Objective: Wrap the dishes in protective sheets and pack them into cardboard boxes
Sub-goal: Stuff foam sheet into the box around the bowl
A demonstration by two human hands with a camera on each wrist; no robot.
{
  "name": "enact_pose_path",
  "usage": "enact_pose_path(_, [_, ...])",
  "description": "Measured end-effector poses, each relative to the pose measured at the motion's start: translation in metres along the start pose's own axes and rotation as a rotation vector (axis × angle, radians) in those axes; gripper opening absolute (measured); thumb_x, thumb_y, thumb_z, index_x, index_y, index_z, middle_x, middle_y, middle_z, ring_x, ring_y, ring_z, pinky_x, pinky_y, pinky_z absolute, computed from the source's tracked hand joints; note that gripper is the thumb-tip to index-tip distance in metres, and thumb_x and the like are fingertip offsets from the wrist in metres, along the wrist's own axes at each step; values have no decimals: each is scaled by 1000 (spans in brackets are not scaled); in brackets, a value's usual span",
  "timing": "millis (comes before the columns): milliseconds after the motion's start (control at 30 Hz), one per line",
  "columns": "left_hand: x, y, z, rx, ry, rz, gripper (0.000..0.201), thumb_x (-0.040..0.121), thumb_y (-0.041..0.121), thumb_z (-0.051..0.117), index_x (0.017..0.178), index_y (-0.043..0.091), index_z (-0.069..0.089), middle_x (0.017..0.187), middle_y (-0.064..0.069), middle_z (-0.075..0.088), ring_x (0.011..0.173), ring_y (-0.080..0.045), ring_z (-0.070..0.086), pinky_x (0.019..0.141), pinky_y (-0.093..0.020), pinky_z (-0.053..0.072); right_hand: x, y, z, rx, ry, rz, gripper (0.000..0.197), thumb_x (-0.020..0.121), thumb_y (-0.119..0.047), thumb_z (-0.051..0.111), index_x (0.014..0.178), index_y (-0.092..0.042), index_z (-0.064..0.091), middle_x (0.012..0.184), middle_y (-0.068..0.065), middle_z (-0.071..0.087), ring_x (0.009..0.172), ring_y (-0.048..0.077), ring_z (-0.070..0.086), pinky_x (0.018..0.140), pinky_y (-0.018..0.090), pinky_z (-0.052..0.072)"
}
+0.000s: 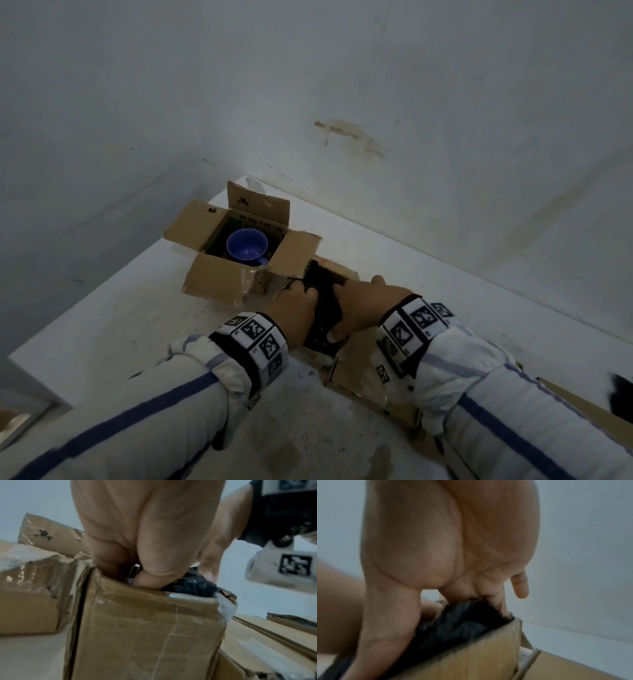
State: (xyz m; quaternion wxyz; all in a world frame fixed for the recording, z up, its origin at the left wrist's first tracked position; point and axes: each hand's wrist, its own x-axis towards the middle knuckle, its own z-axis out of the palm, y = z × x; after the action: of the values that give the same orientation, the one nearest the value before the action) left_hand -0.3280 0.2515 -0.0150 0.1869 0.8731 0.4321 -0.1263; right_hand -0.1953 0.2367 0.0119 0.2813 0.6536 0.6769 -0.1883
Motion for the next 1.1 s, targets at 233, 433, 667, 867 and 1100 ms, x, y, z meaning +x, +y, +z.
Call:
enact_pose_path(233, [-6,-2,-13,-27,-107,-21,50,88,34,57,129,14,38,130,-10,39,112,-25,50,77,-31,34,9,-29,38,-135,339,83,65,89,-39,55,139,-5,31,125,10,49,113,25,50,107,40,28])
enact_pose_path(433, [-1,-2,-14,-12,-157,-18,60,87,36,62,134,14,32,131,-9,38,124,-27,41,94,-38,40,-2,2,9,211,25,-7,78,81,-43,66,145,-18,29,135,8,46,119,26,48,104,40,36])
enact_pose_path(667, [9,-2,-2,-93,-55,-64,56,79,22,69,123,9,36,126,-13,44,107,-28,55,88,-38,49,11,0,5,234,230,-50,37,93,-8,45,130,-7,47,130,17,47,114,30,50,89,33,43])
enact_pose_path(867, [10,-1,9,-97,98,-44,55,87,15,60,133,5,32,135,-14,31,105,-28,55,75,-26,35,33,-11,9,97,177,-72,34,95,-14,45,127,-2,48,124,18,51,101,28,57,85,33,48])
enact_pose_path(1100, [24,-8,5,-101,-60,-24,107,82,23,69,150,7,-12,159,-13,-3,130,-34,41,103,-41,43,46,-19,6,-33,125,-26,38,93,-23,50,126,-5,52,127,14,50,106,29,58,88,38,51])
